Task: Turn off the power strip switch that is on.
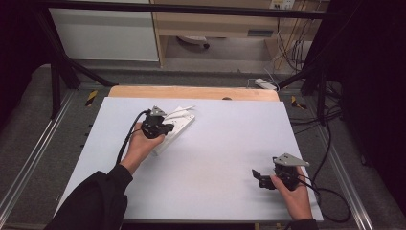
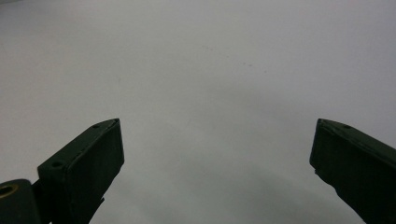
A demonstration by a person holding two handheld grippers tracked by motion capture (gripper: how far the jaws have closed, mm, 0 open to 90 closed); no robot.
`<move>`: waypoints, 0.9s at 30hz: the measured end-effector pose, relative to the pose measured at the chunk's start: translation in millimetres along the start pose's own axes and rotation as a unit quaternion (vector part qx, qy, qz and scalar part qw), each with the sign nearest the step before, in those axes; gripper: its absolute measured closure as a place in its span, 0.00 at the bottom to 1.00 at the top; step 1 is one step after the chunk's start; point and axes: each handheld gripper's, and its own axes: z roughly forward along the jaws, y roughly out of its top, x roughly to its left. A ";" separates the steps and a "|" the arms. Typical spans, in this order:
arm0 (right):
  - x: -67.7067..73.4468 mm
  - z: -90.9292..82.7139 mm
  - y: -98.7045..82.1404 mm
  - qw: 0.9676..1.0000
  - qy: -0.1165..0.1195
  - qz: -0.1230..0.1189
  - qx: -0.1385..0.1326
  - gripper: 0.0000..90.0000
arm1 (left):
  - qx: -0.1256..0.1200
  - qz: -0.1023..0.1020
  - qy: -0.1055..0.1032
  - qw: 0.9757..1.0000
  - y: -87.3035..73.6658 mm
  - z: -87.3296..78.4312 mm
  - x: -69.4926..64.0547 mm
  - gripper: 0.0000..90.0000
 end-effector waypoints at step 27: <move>-0.1 0.6 -0.1 1.000 0.000 0.000 0.001 0.04 | -0.051 -0.052 -0.002 0.997 13.6 -14.2 -1.2 0.11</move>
